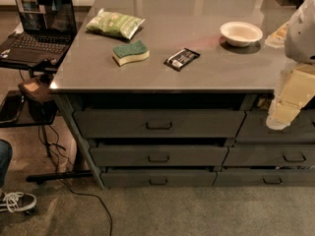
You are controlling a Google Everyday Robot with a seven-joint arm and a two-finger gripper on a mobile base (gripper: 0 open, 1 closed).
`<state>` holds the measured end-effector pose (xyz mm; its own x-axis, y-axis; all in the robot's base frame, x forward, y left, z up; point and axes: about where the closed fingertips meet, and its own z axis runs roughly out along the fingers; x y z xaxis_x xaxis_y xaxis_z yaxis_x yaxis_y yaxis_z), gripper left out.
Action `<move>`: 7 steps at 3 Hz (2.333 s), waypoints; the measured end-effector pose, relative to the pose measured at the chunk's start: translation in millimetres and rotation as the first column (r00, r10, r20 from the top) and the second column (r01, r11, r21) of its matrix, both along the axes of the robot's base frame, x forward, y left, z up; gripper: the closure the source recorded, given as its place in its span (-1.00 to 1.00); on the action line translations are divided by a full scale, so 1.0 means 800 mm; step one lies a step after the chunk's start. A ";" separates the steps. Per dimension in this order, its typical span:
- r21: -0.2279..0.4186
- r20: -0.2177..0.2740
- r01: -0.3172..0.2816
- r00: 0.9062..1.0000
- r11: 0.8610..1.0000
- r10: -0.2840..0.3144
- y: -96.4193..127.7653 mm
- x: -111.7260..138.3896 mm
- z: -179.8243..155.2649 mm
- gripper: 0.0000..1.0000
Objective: Open bottom drawer
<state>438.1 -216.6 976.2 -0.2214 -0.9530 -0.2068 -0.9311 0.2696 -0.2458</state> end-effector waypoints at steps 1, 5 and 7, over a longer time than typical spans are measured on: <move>0.001 0.008 -0.007 1.000 1.000 0.007 0.001 -0.003 -0.003 -1.00; 0.062 0.285 -0.209 0.941 0.976 0.183 0.122 -0.158 -0.066 -1.00; 0.197 0.202 -0.234 0.960 0.952 0.194 0.242 -0.165 -0.206 -1.00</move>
Offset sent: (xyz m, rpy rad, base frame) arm -0.1144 0.0062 -0.2199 0.1252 0.1911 0.1212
